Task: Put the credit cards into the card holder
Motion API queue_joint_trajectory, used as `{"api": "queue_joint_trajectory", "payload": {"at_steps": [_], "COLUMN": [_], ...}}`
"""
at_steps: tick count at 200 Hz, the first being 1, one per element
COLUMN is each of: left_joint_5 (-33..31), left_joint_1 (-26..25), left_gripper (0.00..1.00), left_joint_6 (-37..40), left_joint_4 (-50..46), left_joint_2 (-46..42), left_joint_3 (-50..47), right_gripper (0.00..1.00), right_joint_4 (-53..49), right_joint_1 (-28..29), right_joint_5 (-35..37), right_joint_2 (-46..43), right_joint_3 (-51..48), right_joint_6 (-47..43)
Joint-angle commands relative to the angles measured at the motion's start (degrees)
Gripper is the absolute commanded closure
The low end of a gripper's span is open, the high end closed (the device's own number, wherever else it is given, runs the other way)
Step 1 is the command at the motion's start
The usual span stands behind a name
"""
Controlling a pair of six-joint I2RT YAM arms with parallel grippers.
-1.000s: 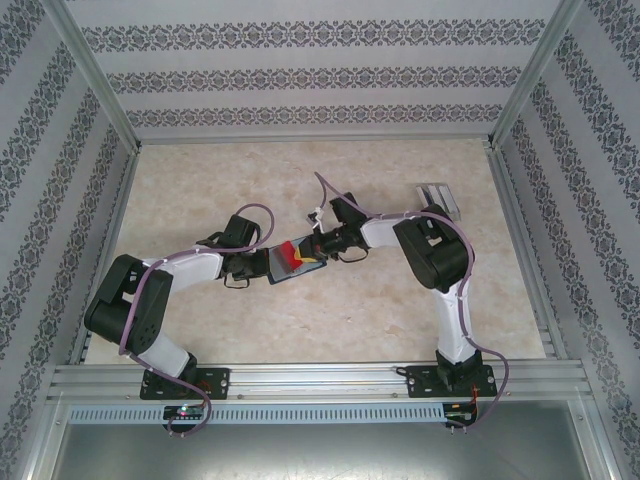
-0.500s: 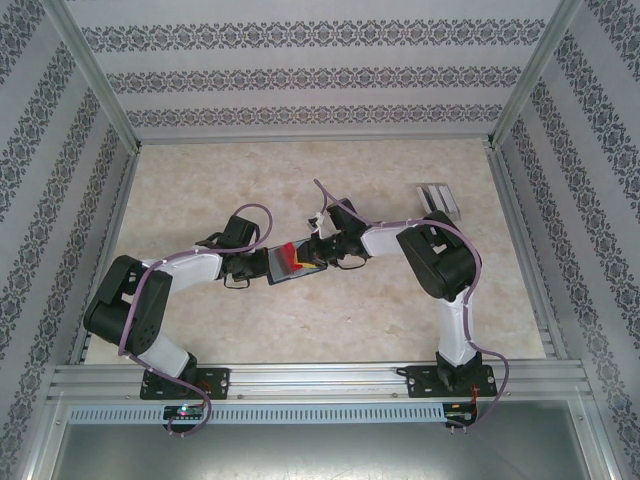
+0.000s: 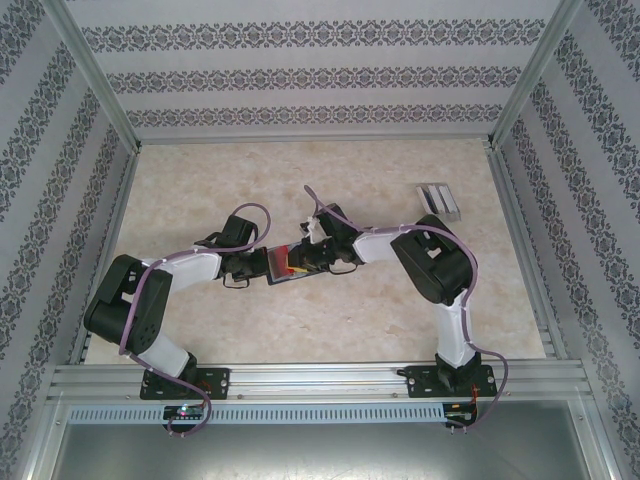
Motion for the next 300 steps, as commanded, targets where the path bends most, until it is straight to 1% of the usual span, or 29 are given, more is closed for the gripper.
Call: {"api": "queue_joint_trajectory", "payload": {"at_steps": [1, 17, 30, 49, 56, 66, 79, 106, 120, 134, 166, 177, 194, 211, 226, 264, 278, 300], "left_joint_5": [-0.4, -0.5, -0.6, -0.2, 0.1, 0.3, 0.5, 1.3, 1.4, 1.3, 1.1, 1.2, 1.1, 0.9, 1.2, 1.8, 2.3, 2.6], "left_joint_1": [0.2, 0.3, 0.4, 0.4, 0.5, 0.5, 0.5, 0.5, 0.5, 0.5, 0.6, 0.7, 0.8, 1.1, 1.3, 1.4, 1.4, 1.4], "left_gripper": [0.97, 0.97, 0.97, 0.97, 0.97, 0.97, 0.97, 0.97, 0.97, 0.97, 0.97, 0.97, 0.97, 0.97, 0.96, 0.97, 0.97, 0.96], "left_joint_6": [-1.0, -0.6, -0.4, -0.6, -0.6, -0.4, -0.4, -0.8, -0.5, -0.8, -0.2, -0.3, -0.3, -0.1, -0.3, -0.2, -0.4, 0.1], "left_joint_4": [-2.3, -2.0, -2.5, -1.9, -1.4, -1.2, -1.5, -0.3, -0.9, -1.0, -1.6, -1.8, -1.6, -2.0, -1.8, -1.3, -0.4, -1.1], "left_joint_2": [2.1, 1.9, 2.0, 2.1, 2.2, 2.6, 3.0, 3.2, 3.4, 3.1, 2.9, 2.4, 1.5, 1.0, 0.7, 1.2, 1.4, 2.5], "left_joint_3": [-1.3, -1.5, -1.2, -1.5, -1.6, -1.5, -1.3, -1.8, -1.4, -1.5, -1.0, -1.0, -1.5, -1.5, -1.9, -1.9, -2.3, -1.5], "right_gripper": [0.78, 0.77, 0.74, 0.73, 0.76, 0.82, 0.87, 0.87, 0.91, 0.92, 0.92, 0.90, 0.79, 0.74, 0.67, 0.67, 0.69, 0.82], "right_joint_4": [-5.4, -7.5, -9.5, -10.1, -10.3, -10.2, -9.6, -9.6, -10.1, -10.7, -13.2, -13.8, -17.4, -20.4, -21.2, -21.6, -21.5, -21.7], "right_joint_1": [-0.5, -1.3, -1.5, -1.3, -1.1, -0.8, -0.2, 1.3, 1.9, 2.3, 2.7, 2.6, 2.5, 2.5, 2.6, 3.4, 3.9, 4.9], "right_joint_5": [4.2, 5.1, 6.2, 5.8, 5.6, 5.4, 4.9, 4.4, 4.4, 4.6, 6.1, 7.3, 11.5, 15.6, 17.3, 18.8, 18.7, 18.3], "right_joint_2": [-2.9, -4.0, -4.6, -4.6, -4.3, -3.5, -2.4, -0.5, 0.0, 0.1, -0.9, -2.4, -5.1, -6.6, -6.5, -4.2, -3.4, -2.1], "right_joint_3": [-0.1, -0.2, 0.1, 0.8, 1.0, 1.5, 1.9, 3.4, 4.3, 5.1, 5.7, 5.1, 4.8, 5.0, 5.3, 6.6, 7.2, 8.6], "right_joint_6": [-2.3, -4.0, -5.2, -5.8, -6.0, -6.0, -5.3, -5.3, -5.4, -5.5, -7.3, -8.1, -10.9, -12.8, -13.6, -13.6, -13.6, -13.7]}}
